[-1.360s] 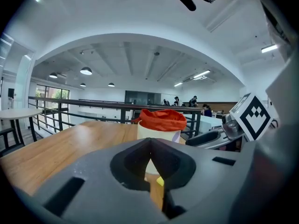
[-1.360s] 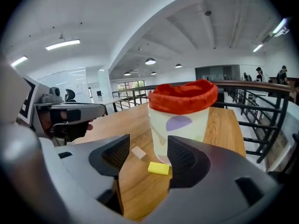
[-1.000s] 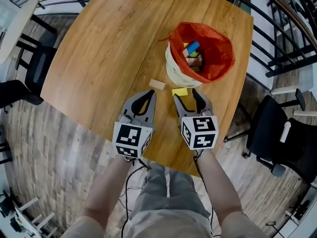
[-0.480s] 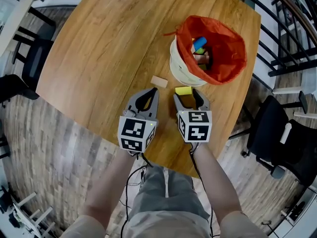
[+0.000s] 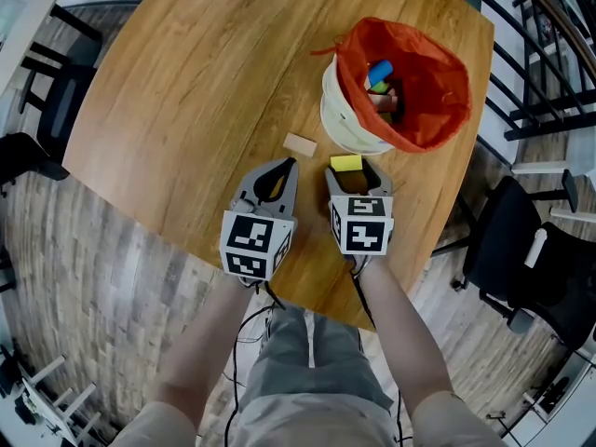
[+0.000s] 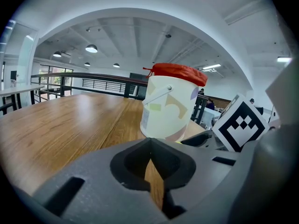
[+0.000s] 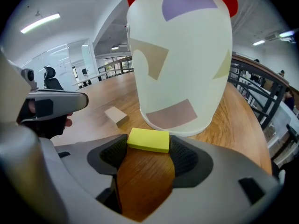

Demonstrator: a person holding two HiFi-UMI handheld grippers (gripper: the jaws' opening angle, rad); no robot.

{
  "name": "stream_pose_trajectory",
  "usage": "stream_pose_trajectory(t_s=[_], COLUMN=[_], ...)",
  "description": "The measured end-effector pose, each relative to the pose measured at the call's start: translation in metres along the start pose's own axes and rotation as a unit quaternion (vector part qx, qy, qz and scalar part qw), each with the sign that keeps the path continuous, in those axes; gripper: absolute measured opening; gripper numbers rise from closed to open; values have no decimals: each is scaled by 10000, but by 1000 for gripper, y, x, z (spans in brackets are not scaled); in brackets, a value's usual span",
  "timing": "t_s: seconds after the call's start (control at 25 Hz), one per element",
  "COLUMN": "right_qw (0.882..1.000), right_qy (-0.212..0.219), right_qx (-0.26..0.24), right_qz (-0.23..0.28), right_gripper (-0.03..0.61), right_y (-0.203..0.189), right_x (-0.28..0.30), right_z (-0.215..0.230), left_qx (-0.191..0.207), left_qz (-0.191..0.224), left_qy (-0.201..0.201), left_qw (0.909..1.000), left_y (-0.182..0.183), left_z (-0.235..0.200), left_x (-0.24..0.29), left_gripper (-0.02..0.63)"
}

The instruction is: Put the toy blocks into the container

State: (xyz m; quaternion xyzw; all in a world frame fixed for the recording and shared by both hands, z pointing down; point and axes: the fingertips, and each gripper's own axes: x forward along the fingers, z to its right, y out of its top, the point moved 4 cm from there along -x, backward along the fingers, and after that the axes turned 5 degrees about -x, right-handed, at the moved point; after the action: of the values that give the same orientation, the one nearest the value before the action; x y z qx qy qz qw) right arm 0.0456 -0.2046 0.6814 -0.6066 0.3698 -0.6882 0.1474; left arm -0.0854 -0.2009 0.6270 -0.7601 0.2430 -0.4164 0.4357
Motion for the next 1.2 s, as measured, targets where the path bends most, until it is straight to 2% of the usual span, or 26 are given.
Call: stream_pose_trajectory(t_s=[0.32, 0.68, 0.88, 1.2], right_qw=[9999, 10000, 9993, 9935], right_qy=[-124, 27, 47, 128], right_qx=[-62, -4, 2, -64], right_qz=[37, 90, 384, 1132], right_gripper=[265, 265, 264, 265], right_y=[1, 6, 24, 71], right_x=[-1, -14, -51, -139], right_z=[0, 2, 4, 0], left_qx=[-25, -16, 55, 237], left_qz=[5, 72, 245, 634], left_qy=[-45, -54, -69, -161], left_qw=[10000, 10000, 9997, 9976], left_y=[-1, 11, 32, 83], left_z=[4, 5, 12, 38], left_x=[-3, -15, -28, -70], left_gripper=[11, 11, 11, 11])
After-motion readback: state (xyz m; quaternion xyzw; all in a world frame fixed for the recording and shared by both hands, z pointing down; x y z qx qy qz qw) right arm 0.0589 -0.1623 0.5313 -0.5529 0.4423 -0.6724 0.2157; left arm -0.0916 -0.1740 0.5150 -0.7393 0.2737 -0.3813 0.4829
